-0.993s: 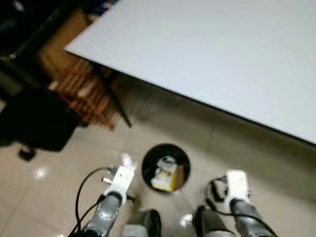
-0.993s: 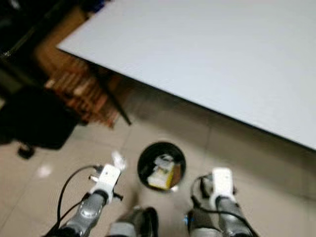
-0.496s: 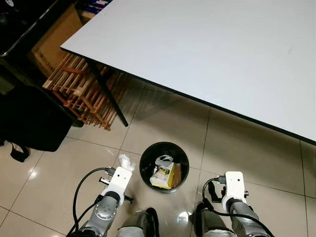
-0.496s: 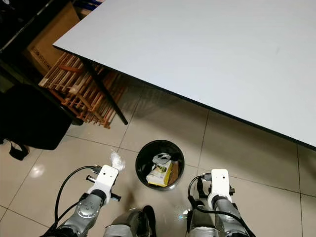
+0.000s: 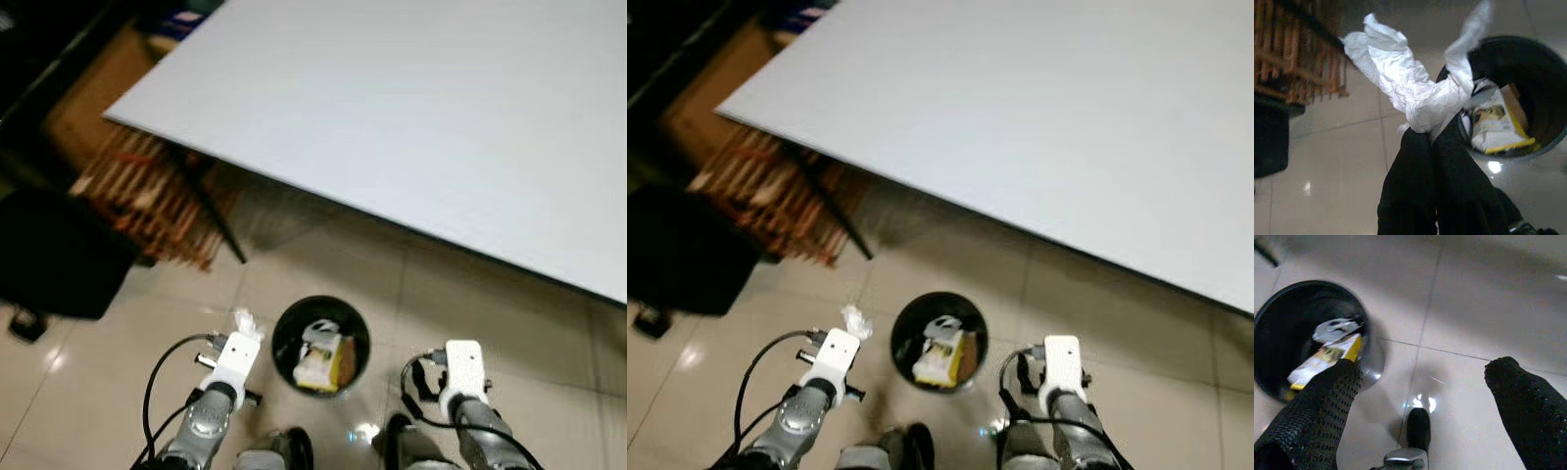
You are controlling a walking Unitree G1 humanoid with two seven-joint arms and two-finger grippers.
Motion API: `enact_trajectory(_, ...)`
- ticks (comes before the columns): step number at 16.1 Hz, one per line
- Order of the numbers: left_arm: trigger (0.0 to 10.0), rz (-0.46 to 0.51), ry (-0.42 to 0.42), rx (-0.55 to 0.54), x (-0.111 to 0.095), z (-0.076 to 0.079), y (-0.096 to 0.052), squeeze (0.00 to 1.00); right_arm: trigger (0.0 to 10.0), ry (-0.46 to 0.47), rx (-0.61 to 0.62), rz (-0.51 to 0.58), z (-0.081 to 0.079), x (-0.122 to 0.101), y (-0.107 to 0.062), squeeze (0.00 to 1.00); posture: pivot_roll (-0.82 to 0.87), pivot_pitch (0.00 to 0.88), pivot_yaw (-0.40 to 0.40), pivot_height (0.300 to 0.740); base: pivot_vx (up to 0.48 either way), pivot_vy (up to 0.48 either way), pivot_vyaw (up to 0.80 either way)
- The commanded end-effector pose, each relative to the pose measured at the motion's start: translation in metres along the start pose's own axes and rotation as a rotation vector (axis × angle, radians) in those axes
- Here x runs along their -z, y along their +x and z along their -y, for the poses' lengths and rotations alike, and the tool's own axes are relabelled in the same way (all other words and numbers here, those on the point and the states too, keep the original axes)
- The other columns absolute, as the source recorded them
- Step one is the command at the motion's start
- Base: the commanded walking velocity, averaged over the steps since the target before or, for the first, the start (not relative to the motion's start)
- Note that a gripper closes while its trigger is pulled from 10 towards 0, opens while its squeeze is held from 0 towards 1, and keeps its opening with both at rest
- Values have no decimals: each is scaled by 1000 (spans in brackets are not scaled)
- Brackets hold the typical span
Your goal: Picking trash to rubbish bin
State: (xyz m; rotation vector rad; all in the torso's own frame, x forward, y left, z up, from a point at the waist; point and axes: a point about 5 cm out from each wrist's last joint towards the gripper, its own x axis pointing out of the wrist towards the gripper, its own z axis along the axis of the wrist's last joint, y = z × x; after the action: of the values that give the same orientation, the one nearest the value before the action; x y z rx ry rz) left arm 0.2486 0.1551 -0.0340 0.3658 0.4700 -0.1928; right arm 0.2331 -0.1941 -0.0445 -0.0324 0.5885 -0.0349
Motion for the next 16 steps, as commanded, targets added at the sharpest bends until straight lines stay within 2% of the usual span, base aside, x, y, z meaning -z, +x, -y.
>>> enact_trajectory(1, 10000, -59, -2, -13, 15, -3, -6, 0, 10000, 1, -19, -28, -5, 8, -2, 0, 10, 269, 153, 740, 251, 0, 0)
enact_trajectory(11, 10000, -39, -12, 67, 8, 8, -3, 0, 10000, -1, -36, -35, -10, 10, -3, 0, 3, 279, 155, 740, 25, 0, 0)
enact_trajectory(16, 10000, -26, 1, 117, -15, 15, 10, 0, 10000, -7, -49, -25, -11, 9, -3, 0, -16, 291, 149, 740, 0, 0, 0)
